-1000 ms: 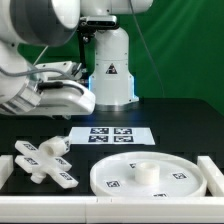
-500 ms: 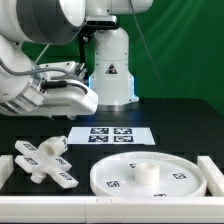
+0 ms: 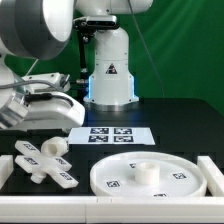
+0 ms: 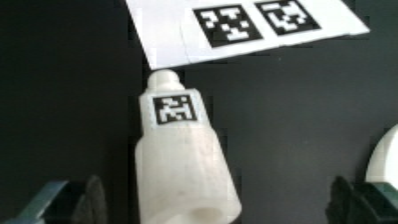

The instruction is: Assemble round table

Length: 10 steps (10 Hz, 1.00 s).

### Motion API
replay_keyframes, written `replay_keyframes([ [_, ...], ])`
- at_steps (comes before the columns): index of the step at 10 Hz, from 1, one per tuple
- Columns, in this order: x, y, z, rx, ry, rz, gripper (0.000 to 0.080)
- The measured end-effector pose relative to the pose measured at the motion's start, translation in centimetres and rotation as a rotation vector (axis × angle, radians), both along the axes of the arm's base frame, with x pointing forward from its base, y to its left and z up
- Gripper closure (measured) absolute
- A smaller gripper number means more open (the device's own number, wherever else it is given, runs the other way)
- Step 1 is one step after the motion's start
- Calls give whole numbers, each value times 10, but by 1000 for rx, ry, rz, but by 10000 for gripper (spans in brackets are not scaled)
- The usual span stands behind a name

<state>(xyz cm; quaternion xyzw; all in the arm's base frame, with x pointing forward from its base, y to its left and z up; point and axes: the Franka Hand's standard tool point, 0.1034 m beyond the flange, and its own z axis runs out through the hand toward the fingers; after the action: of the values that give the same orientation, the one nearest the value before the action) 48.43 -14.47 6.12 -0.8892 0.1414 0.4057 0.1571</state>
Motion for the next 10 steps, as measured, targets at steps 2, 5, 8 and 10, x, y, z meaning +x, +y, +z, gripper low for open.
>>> replay_keyframes([
  [2, -3, -1, -5, 2, 10, -2, 151],
  [5, -10, -4, -39, 2, 62, 5, 151],
  [8, -13, 0, -46, -14, 43, 9, 151],
  [10, -15, -2, -47, -14, 45, 6, 151],
])
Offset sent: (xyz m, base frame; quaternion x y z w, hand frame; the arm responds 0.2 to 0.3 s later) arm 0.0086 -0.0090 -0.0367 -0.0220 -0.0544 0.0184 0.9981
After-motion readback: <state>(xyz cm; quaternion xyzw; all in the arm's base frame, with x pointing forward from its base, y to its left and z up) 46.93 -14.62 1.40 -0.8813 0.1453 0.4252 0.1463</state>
